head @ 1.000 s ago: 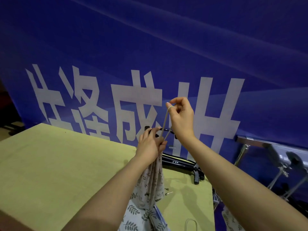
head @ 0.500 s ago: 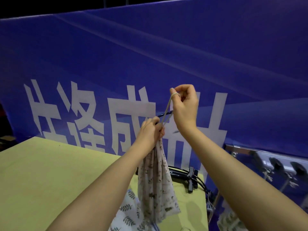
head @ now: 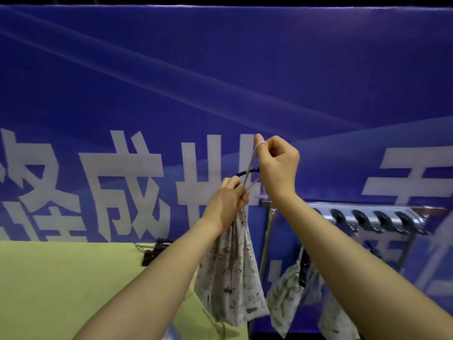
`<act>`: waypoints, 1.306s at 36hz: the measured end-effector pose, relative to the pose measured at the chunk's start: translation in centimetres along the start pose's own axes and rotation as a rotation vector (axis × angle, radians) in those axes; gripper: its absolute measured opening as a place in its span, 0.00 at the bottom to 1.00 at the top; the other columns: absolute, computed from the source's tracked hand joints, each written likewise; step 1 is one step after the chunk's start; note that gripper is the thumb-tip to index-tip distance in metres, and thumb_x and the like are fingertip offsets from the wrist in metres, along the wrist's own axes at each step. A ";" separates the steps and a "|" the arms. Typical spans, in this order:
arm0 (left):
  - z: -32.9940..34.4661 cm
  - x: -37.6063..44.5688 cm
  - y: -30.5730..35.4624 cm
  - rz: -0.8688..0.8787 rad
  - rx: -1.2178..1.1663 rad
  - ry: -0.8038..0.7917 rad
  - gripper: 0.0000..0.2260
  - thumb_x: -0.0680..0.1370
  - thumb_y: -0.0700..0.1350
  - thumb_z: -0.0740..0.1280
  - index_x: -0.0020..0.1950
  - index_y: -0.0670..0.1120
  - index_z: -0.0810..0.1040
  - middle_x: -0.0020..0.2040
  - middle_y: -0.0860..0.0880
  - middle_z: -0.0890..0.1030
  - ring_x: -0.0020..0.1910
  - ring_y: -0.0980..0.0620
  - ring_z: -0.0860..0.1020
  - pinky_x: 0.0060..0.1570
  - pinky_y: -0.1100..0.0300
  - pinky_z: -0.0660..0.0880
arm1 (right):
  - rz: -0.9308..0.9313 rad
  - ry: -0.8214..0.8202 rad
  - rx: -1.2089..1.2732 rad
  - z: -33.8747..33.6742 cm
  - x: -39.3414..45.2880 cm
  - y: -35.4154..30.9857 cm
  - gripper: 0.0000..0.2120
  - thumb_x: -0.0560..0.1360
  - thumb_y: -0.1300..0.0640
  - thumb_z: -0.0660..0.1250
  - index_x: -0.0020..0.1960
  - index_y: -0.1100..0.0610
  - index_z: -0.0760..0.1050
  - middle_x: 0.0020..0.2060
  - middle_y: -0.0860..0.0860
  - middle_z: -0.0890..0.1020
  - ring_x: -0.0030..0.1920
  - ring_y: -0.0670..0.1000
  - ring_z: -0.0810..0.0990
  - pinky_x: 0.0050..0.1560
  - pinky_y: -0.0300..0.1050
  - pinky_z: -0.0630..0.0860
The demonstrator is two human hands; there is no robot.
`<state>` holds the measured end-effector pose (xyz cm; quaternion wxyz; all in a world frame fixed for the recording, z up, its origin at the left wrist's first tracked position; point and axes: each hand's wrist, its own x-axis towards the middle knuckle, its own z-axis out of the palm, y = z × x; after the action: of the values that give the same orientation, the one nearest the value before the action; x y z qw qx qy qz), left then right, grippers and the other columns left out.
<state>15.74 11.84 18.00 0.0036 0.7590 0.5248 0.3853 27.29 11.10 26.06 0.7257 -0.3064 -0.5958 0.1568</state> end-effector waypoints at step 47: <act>41.9 6.8 26.1 -0.446 -0.548 -0.491 0.11 0.80 0.44 0.63 0.44 0.38 0.79 0.38 0.42 0.82 0.34 0.53 0.79 0.43 0.54 0.77 | 0.587 -0.293 -0.660 -44.2 1.9 25.4 0.06 0.75 0.64 0.61 0.51 0.58 0.72 0.23 0.49 0.69 0.25 0.46 0.68 0.29 0.41 0.67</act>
<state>62.15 22.30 3.22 0.4131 0.6674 0.5376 0.3081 73.73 20.22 6.93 0.4222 -0.6514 -0.5981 0.1992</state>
